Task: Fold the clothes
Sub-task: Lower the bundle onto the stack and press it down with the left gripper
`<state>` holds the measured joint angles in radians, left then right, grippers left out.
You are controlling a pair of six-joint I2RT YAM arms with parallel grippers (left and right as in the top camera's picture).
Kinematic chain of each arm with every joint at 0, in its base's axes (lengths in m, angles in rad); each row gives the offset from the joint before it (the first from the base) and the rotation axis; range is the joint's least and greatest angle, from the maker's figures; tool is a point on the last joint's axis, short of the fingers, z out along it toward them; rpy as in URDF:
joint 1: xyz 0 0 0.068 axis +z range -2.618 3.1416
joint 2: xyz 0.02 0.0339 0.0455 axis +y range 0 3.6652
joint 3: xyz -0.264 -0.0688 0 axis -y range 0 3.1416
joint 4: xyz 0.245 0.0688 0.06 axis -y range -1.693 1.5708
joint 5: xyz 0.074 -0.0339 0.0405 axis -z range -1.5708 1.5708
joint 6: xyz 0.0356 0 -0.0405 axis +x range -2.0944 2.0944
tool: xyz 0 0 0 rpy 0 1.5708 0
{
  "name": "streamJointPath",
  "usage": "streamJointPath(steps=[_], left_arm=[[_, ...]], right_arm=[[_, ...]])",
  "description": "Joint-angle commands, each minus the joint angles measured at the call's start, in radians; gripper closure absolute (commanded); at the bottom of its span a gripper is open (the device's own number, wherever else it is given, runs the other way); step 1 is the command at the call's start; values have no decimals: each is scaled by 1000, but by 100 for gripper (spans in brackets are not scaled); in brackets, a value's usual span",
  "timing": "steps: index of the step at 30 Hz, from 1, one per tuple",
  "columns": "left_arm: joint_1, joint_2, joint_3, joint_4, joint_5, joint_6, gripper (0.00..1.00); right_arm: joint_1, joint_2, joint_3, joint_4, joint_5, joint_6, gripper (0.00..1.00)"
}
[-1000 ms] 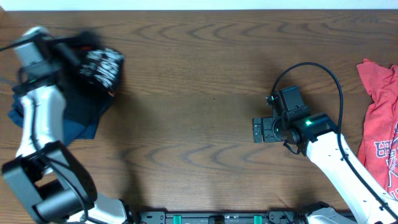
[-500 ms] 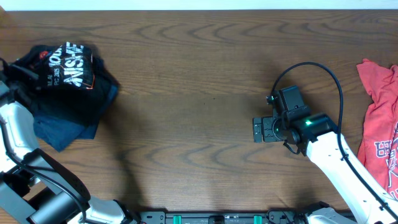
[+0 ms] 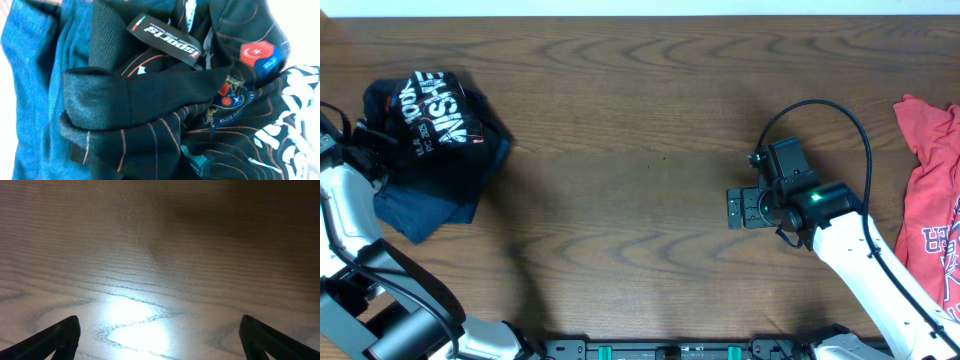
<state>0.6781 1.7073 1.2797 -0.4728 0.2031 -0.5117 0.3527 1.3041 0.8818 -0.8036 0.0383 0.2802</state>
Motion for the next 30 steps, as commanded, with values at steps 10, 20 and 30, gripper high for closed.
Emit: streamJointPath(steps=[10,20,30], left_arm=[[1,-203,26,72,-60,-92,14],[-160,-201,2,-2,125,-95,17],[-302,-78,-19,-9,65,-150,17]], right_arm=[[-8,-9,12,3,18,-9,1],[-8,-9,12,11,17,-8,1],[-8,-9,12,-8,15,-9,1]])
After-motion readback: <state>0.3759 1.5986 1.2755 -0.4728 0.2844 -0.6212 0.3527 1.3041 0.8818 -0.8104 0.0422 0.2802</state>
